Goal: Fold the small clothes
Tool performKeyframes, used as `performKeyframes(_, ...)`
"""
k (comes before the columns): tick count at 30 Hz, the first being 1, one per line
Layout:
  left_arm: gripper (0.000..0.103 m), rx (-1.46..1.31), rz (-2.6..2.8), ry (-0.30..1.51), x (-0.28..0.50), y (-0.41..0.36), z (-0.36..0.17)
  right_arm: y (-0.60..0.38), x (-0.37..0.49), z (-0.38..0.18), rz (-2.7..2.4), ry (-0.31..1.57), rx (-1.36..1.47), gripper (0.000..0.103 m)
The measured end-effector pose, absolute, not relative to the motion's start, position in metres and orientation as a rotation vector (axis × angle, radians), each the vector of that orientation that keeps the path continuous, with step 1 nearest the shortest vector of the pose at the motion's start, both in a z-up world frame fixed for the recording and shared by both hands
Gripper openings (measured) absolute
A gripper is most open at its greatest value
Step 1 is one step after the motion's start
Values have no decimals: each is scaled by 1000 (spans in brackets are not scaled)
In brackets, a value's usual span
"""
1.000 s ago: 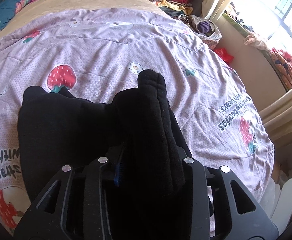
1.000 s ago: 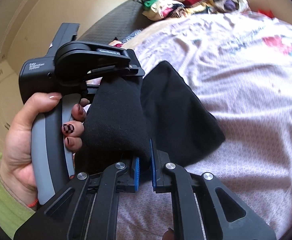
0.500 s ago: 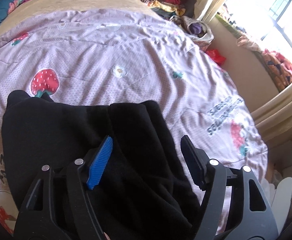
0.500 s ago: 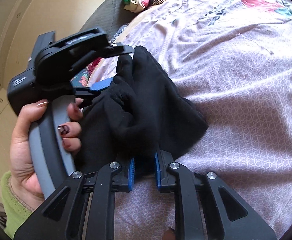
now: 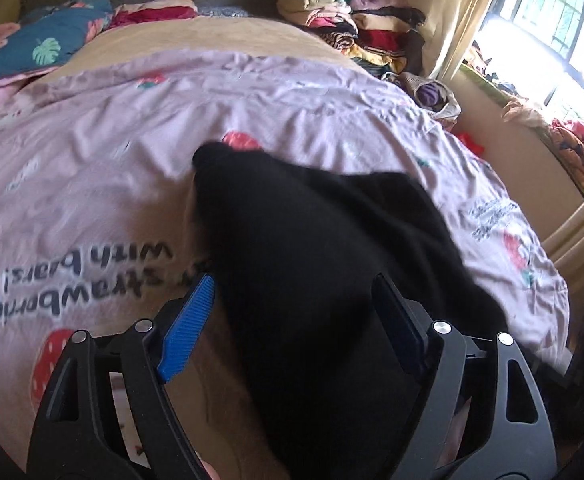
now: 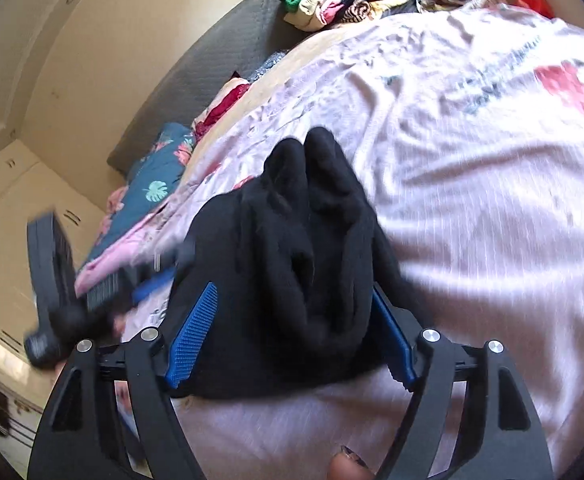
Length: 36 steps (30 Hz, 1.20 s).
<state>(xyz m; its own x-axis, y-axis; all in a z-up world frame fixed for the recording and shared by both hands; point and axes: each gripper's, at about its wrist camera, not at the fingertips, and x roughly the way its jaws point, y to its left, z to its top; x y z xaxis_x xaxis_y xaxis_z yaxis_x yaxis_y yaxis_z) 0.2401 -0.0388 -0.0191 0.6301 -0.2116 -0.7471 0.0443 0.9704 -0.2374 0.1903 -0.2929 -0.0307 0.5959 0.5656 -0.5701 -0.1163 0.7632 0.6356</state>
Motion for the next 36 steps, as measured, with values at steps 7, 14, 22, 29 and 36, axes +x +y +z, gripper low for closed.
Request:
performKeyframes(7,78,-192,-140,849,227,-39,-31,-276,254,-29,532,954,496,84)
performKeyframes(14,79,-226,-154,852,224,-35,-35,-262,270,-35,488,990,422,22)
performKeyframes(22,79,-198,-183,856,220,-48,-32,-264,262,-14,459,867,257,19)
performKeyframes(29,79,-178,-191,874,220,-57,-36,-285,260,-51,378,911,359,42)
performKeyframes(36,79,-181,-185,875,220,-56,-39,-298,252,-40,323,862,390,62)
